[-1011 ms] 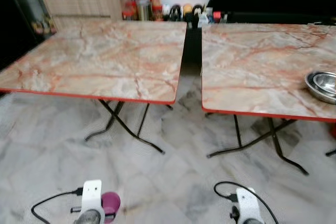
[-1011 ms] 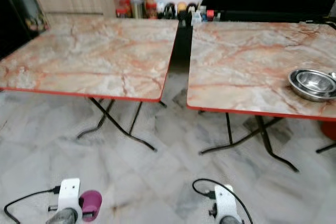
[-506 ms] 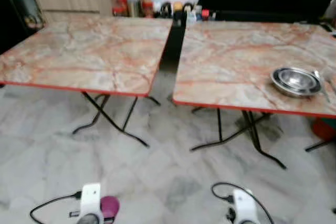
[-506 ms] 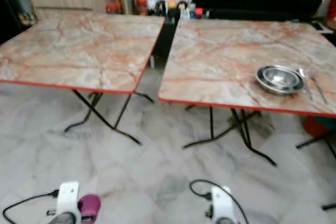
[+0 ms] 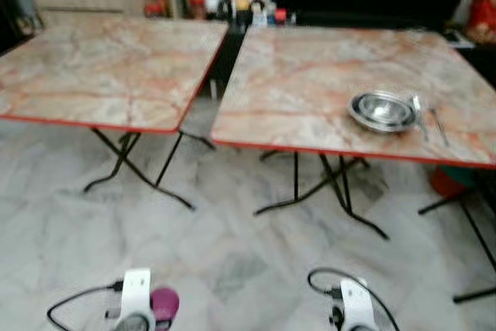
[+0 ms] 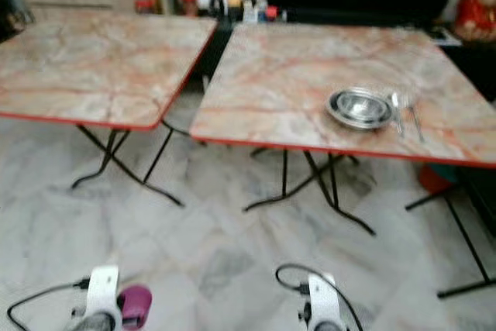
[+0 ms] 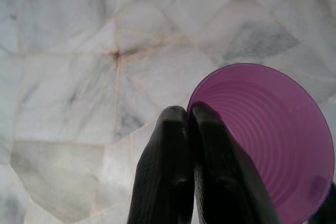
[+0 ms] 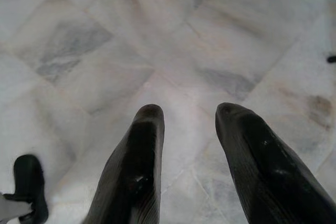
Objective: Setting the table
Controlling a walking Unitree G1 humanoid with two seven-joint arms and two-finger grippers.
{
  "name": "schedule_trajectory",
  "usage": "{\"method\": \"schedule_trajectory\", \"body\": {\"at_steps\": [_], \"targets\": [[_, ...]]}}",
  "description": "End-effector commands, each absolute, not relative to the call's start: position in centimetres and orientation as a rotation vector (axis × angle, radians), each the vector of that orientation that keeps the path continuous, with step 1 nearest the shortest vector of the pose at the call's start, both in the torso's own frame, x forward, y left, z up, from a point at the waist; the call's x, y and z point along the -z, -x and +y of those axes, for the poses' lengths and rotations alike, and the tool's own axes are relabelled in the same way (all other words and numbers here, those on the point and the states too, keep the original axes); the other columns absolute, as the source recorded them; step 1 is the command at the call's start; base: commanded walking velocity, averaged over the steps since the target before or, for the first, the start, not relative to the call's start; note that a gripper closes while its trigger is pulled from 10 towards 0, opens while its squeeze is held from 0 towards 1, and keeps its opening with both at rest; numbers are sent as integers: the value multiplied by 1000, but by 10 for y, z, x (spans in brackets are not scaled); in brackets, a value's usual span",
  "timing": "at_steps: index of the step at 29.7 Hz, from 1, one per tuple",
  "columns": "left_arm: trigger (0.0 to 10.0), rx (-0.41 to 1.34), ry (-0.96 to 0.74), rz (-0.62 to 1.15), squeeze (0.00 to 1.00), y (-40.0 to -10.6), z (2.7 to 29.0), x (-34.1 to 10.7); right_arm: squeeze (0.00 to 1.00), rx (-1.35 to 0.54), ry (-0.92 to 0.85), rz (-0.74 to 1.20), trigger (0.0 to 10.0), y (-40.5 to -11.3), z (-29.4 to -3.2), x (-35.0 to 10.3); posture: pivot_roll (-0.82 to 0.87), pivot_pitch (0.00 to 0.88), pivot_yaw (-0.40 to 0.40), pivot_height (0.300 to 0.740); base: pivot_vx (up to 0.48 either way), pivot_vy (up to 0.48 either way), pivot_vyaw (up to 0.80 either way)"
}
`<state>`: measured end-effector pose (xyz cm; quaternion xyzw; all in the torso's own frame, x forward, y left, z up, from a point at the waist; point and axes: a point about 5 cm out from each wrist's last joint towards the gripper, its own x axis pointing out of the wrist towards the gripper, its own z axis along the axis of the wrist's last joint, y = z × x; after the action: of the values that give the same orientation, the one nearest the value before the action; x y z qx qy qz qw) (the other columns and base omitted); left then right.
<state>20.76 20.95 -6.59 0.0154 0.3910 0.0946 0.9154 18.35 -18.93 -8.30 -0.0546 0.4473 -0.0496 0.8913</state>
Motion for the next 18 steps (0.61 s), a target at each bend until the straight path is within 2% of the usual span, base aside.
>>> {"method": "schedule_trajectory", "body": {"at_steps": [1, 3, 18], "targets": [[10000, -170, -26, 794, 0, -210, 204, 65, 0, 119, 120, 922, 10000, -184, -195, 82, -91, 0, 19, 728, 240, -322, 0], [10000, -163, -21, 800, 0, -209, 203, 66, 0, 116, 121, 922, 10000, -184, -195, 82, -91, 0, 19, 728, 240, -300, 0], [10000, -160, 17, 804, 0, -207, 203, 67, 0, 122, 115, 923, 10000, -185, -194, 82, -86, 0, 17, 728, 0, 0, 0]]}}
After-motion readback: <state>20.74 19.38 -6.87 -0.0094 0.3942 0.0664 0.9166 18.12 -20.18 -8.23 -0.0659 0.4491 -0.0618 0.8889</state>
